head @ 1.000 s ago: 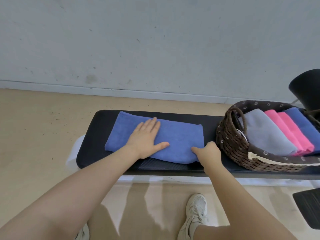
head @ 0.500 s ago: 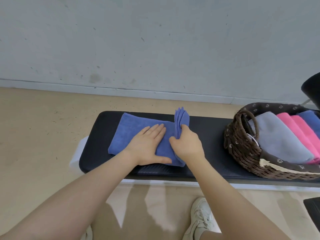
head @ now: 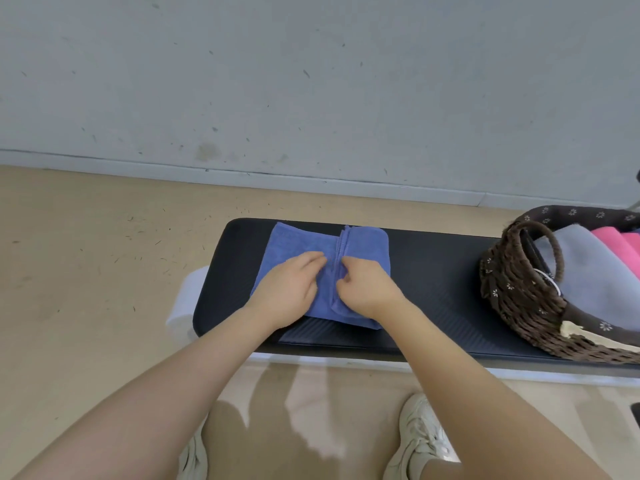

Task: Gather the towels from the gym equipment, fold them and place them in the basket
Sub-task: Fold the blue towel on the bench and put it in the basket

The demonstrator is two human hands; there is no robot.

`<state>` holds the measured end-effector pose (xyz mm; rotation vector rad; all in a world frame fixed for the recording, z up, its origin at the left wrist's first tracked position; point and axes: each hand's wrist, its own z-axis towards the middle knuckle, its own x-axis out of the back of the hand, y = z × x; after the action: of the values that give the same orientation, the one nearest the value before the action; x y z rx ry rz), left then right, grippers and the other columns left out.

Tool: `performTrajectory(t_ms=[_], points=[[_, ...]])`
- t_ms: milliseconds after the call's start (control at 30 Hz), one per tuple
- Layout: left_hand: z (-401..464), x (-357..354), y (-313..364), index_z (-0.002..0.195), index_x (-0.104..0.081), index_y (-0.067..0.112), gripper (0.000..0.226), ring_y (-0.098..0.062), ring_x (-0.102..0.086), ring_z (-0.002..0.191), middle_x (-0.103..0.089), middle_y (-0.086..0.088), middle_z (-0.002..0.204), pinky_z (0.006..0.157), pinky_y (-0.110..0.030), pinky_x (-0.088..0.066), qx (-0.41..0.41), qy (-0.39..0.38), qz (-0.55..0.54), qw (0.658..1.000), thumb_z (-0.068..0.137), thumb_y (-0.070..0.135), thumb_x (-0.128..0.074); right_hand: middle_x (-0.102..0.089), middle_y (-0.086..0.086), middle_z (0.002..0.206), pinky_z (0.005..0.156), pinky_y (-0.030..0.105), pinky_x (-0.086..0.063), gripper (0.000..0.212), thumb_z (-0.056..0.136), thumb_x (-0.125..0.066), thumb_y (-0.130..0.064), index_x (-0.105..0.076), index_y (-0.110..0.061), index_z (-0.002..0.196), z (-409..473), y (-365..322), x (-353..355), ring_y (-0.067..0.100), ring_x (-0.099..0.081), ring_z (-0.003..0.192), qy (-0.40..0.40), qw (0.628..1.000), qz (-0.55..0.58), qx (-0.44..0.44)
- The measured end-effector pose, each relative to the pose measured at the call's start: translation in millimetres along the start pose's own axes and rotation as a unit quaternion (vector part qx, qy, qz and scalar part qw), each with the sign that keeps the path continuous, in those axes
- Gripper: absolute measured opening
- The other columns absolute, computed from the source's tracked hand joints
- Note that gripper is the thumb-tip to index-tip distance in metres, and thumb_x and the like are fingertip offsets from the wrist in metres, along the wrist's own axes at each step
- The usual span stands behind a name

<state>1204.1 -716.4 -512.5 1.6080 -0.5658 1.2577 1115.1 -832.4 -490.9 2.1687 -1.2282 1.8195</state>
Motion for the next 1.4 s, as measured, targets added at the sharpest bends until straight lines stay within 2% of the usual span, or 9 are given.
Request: performTrajectory(t_ms=[100, 200, 433, 633, 867, 1067, 1267, 1333, 1400], points=[[3, 1, -9, 0.130, -0.047, 0.008, 0.043, -0.026, -0.044, 0.124, -0.044, -0.007, 0.139, 0.099, -0.037, -0.037, 0.106, 0.069, 0.057, 0.990, 0.094, 0.025, -0.030, -0.048, 0.005, 0.118, 0.093, 0.035, -0.031, 0.027, 0.094, -0.037, -0.021, -0.052, -0.018, 0.117, -2, 17, 0, 0.027, -0.039, 0.121, 0.033, 0.978, -0.192, 0.075], [-1, 4, -17, 0.134, -0.038, 0.011, 0.046, -0.027, -0.040, 0.125, -0.038, -0.009, 0.140, 0.097, -0.038, -0.038, 0.233, 0.075, 0.055, 0.968, 0.093, 0.029, -0.045, -0.004, 0.000, 0.158, 0.116, 0.045, 0.004, 0.052, 0.099, -0.028, -0.028, -0.015, -0.026, 0.149, -7, 31, -16, 0.023, 0.002, 0.146, 0.033, 0.977, -0.188, 0.094], [6, 14, -27, 0.111, -0.047, 0.007, 0.049, -0.024, -0.056, 0.086, -0.057, -0.009, 0.100, 0.065, -0.034, -0.043, 0.377, 0.028, -0.079, 0.922, 0.085, 0.047, -0.056, 0.022, 0.003, 0.156, 0.116, 0.038, 0.012, 0.068, 0.098, -0.026, -0.039, 0.012, -0.014, 0.149, -2, 32, -20, 0.020, 0.020, 0.145, 0.032, 0.980, -0.190, 0.049], [12, 19, -1, 0.082, -0.049, 0.013, 0.017, -0.012, -0.053, 0.073, -0.054, 0.004, 0.077, 0.060, -0.022, -0.041, 0.251, 0.113, -0.329, 0.904, 0.085, 0.025, -0.061, 0.035, 0.005, 0.151, 0.110, 0.055, 0.018, 0.070, 0.091, -0.032, -0.055, -0.003, -0.030, 0.150, -3, 29, -14, 0.030, 0.029, 0.140, 0.063, 0.973, -0.221, 0.002], [29, 17, 62, 0.096, -0.050, 0.019, 0.017, -0.002, -0.050, 0.069, -0.052, 0.013, 0.075, 0.056, -0.007, -0.040, 0.118, 0.044, -0.292, 0.948, 0.083, 0.020, -0.062, 0.009, 0.004, 0.158, 0.112, 0.044, -0.014, 0.064, 0.081, -0.048, -0.060, -0.033, -0.038, 0.139, -10, 32, -11, 0.029, -0.012, 0.140, 0.138, 0.982, -0.124, -0.035], [34, -4, 77, 0.119, -0.045, 0.015, 0.033, -0.014, -0.055, 0.082, -0.055, 0.004, 0.088, 0.071, -0.029, -0.046, 0.143, -0.005, -0.255, 0.956, 0.088, 0.024, -0.056, 0.004, 0.005, 0.156, 0.101, 0.033, -0.039, 0.072, 0.080, -0.067, -0.030, -0.030, -0.023, 0.142, -13, 50, -7, 0.024, -0.019, 0.140, 0.102, 0.979, 0.176, -0.018], [33, -9, 83, 0.085, -0.059, 0.013, 0.028, -0.031, -0.053, 0.103, -0.049, -0.022, 0.119, 0.091, -0.039, -0.042, 0.176, -0.048, -0.299, 0.937, 0.092, 0.036, -0.046, -0.050, 0.006, 0.132, 0.089, 0.033, -0.048, 0.058, 0.090, -0.046, -0.010, -0.027, -0.011, 0.144, -19, 60, -1, 0.020, -0.057, 0.102, 0.105, 0.856, 0.486, -0.142], [35, -6, 87, 0.081, -0.057, 0.017, 0.025, -0.030, -0.054, 0.097, -0.048, -0.015, 0.117, 0.087, -0.036, -0.043, 0.215, -0.049, -0.286, 0.932, 0.093, 0.036, -0.045, -0.064, 0.010, 0.103, 0.084, 0.035, -0.051, 0.030, 0.094, -0.041, -0.011, -0.054, -0.004, 0.120, -21, 55, 4, 0.021, -0.061, 0.087, 0.067, 0.761, 0.619, -0.183], [36, -2, 92, 0.089, -0.055, 0.018, 0.027, -0.022, -0.052, 0.085, -0.035, -0.003, 0.118, 0.080, -0.031, -0.041, 0.259, -0.031, -0.287, 0.922, 0.092, 0.043, -0.044, -0.065, 0.005, 0.087, 0.078, 0.030, -0.048, 0.025, 0.096, -0.039, -0.020, -0.062, -0.010, 0.092, -28, 45, 7, 0.018, -0.060, 0.080, 0.048, 0.750, 0.637, -0.171]])
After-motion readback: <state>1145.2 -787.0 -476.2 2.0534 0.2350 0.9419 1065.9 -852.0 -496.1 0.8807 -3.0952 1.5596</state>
